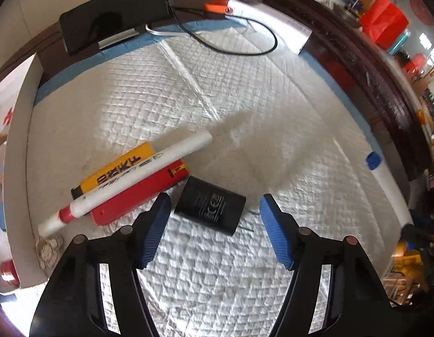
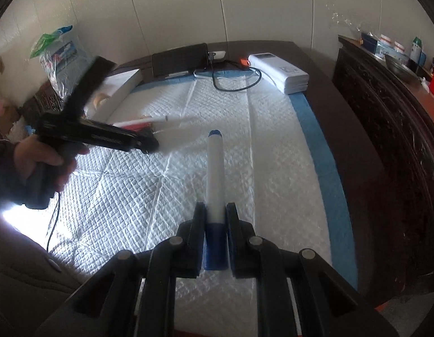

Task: Organize rigid objects
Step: 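Grasp the black charger with the left gripper while the right gripper grasps the blue-capped white marker, then carry the black charger and white marker into the white tray and open both grippers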

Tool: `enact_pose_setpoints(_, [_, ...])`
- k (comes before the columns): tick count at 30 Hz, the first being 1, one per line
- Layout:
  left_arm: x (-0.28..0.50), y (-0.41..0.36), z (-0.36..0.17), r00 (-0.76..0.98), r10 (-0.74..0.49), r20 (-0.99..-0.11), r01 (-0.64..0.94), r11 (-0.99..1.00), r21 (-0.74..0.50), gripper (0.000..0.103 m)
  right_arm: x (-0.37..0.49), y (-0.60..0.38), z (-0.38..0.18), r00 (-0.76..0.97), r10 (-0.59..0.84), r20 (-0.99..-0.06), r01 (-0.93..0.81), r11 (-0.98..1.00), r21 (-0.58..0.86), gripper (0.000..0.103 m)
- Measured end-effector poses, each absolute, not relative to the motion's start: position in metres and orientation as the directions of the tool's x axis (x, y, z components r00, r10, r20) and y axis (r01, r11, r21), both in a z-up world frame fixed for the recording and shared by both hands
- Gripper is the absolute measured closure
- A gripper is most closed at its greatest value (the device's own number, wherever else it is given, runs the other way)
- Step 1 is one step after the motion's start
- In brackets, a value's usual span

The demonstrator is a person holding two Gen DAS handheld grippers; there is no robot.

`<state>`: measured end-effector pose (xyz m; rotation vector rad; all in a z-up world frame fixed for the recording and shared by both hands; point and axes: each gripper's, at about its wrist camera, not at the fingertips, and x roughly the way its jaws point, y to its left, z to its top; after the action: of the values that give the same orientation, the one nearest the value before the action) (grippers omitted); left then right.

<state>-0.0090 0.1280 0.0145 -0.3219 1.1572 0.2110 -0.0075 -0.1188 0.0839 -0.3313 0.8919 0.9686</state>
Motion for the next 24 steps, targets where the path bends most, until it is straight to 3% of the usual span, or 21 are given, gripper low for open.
enact_pose_setpoints(1, [-0.007, 0.125, 0.015, 0.389, 0.009, -0.921, -0.317, 0.940, -0.125, 0.038, -0.007, -0.121, 0.084, 0.259, 0.571, -0.779, -0.821, 0.555, 0.133, 0.090])
enact_pose_setpoints(3, [-0.007, 0.120, 0.014, 0.387, 0.052, -0.921, -0.296, 0.953, -0.070, 0.054, -0.004, -0.123, 0.084, 0.259, 0.571, -0.779, -0.821, 0.556, 0.134, 0.090])
enact_pose_setpoints(10, [-0.031, 0.119, 0.030, 0.446, 0.046, -0.894, -0.295, 0.950, -0.098, 0.054, 0.004, -0.114, 0.104, 0.278, 0.618, -0.735, -0.828, 0.542, 0.143, 0.090])
enact_pose_setpoints(16, [-0.059, 0.132, 0.090, 0.570, 0.085, -0.817, -0.332, 0.934, -0.134, 0.054, 0.002, -0.095, 0.142, 0.282, 0.704, -0.652, -0.850, 0.498, 0.170, 0.090])
enact_pose_setpoints(24, [-0.124, 0.163, 0.178, 0.658, 0.319, -0.682, -0.472, 0.881, -0.043, 0.053, -0.013, -0.053, 0.177, 0.196, 0.800, -0.567, -0.892, 0.385, 0.236, 0.090])
